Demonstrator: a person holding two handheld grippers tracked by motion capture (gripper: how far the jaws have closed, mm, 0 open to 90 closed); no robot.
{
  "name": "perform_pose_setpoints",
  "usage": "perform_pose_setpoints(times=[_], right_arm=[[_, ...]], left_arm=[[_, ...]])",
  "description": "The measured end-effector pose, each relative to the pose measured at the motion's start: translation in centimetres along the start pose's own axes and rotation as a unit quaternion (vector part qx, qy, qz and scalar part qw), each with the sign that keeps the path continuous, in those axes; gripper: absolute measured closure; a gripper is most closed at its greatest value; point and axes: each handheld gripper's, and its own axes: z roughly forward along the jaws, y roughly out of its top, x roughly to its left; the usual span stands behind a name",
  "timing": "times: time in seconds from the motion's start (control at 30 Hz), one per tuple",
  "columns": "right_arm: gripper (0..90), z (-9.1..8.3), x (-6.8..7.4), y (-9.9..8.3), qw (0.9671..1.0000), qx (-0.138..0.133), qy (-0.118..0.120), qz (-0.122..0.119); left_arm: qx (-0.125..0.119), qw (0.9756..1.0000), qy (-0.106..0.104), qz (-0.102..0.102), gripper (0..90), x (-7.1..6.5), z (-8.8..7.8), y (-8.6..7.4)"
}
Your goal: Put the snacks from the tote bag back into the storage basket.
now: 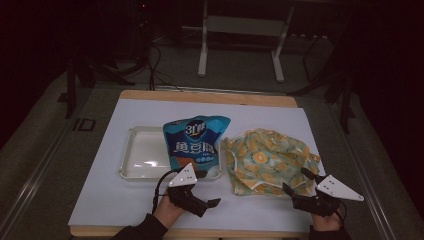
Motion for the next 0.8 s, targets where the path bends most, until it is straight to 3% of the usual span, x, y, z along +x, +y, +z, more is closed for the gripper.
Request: perform_pose_setpoints(times=[0.27,0.4,0.8], right_arm=[[14.3,0.05,0.09,0.04,1.0000,-0.005,-0.002,0.003],[13.6,-0.01,-0.18,-0.08,0.9997,-0.013,-0.017,0.013],[13.7,0.09,-0.18,-0.12,0.9998,-0.011,-0.011,0.015]], left_arm=[[0.010,0.9998,0.003,0.019,2.1,-0.40,0.22,0.01],[0.005,0.9999,0.001,0.016,2.1,-0.41,0.11,-0.02],[0.006,0.9999,0.003,0.016,2.1,-0.42,0.08,-0.19]])
